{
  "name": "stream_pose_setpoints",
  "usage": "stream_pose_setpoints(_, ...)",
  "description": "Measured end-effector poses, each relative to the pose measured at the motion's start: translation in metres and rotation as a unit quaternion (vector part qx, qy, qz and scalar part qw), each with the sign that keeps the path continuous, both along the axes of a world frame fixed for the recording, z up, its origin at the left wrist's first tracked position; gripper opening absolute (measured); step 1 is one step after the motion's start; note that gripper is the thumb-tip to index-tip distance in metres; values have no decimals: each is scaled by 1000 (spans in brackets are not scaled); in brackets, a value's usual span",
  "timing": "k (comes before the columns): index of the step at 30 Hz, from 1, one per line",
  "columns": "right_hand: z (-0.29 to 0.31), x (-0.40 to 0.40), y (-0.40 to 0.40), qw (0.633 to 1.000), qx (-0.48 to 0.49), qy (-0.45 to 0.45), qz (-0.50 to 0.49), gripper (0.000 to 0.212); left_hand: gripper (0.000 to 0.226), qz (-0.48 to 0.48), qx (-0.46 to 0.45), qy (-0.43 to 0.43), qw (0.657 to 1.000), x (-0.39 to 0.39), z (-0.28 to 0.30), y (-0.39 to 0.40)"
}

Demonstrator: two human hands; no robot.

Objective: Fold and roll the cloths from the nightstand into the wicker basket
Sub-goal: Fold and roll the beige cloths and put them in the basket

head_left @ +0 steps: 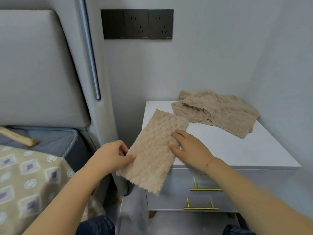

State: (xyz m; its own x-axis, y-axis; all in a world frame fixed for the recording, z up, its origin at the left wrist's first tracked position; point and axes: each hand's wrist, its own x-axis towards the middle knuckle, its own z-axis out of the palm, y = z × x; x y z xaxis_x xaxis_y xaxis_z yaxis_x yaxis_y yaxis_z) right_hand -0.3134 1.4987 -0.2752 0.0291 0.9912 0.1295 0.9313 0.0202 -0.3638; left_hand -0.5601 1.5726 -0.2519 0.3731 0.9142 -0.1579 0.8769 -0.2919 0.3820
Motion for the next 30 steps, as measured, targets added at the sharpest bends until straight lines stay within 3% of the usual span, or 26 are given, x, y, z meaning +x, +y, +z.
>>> stream_pose_setpoints(5,-4,13,33,996,-48,-72,33,52,17,21,-62,-100,993,-2,-10,5)
stream_pose_setpoints(8,-7,21,46,996,-43,-72,42,50,19,23,-78,-139,987,9,-13,10)
stream_pose_setpoints(13,-2,27,61,996,3,-85,21,46,36,87,-119,-191,970,28,-17,22)
stream_pose_setpoints(18,0,1,57,996,75,-39,4,43,25,113,-142,-235,955,29,-19,24)
stream_pose_setpoints(25,-9,-12,49,1000,-19,-16,7,65,23,159,-211,-301,916,16,-8,25)
stream_pose_setpoints(30,-12,-3,50,996,-80,-29,30,67,14,165,-273,-284,904,23,-20,23)
